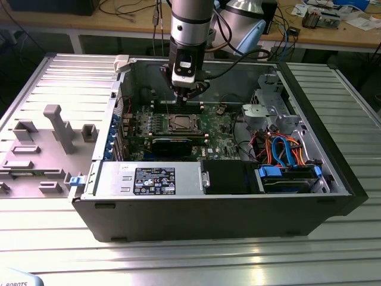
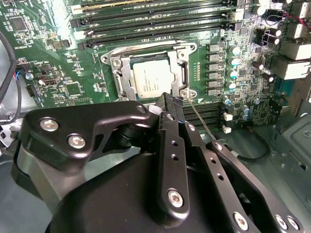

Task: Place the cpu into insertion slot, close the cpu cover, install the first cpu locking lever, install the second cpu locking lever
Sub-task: 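Install the first cpu locking lever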

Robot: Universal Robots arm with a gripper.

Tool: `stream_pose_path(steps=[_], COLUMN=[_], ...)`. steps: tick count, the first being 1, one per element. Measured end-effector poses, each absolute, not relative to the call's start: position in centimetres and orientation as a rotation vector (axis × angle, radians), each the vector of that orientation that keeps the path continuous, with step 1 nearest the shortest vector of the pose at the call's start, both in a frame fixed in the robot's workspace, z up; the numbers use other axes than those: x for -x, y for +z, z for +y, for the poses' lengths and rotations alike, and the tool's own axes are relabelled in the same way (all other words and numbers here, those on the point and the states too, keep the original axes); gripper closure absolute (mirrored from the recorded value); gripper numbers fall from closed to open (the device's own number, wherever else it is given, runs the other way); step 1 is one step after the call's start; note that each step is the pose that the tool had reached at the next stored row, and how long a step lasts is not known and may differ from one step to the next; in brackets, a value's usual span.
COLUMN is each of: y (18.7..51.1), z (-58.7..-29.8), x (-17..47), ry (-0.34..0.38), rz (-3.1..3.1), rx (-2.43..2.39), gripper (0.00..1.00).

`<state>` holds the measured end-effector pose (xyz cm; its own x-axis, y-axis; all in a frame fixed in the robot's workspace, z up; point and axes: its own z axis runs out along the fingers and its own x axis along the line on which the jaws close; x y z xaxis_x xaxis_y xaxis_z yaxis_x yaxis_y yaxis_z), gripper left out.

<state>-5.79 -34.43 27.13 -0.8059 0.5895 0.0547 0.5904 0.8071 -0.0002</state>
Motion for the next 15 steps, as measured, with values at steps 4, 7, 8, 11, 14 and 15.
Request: stream_pose_path(steps=[4,7,8,11,14,15], y=[27.13,27.1,27.1,27.1,27.1,27.1], z=[-34.45,-34.44,-34.45,-34.45,-34.45,-34.45], x=[5.8,5.83,5.86,5.9,5.91,5.91], ry=[-0.025,-0.041,-0.047,-0.053,-0.053,-0.053], rz=[-2.97,-3.01,-3.023,-3.037,-3.037,-3.037], rx=[0.857,0.846,0.847,0.848,0.847,0.847], gripper=[0.89,0.89,0.89,0.89,0.89,0.89])
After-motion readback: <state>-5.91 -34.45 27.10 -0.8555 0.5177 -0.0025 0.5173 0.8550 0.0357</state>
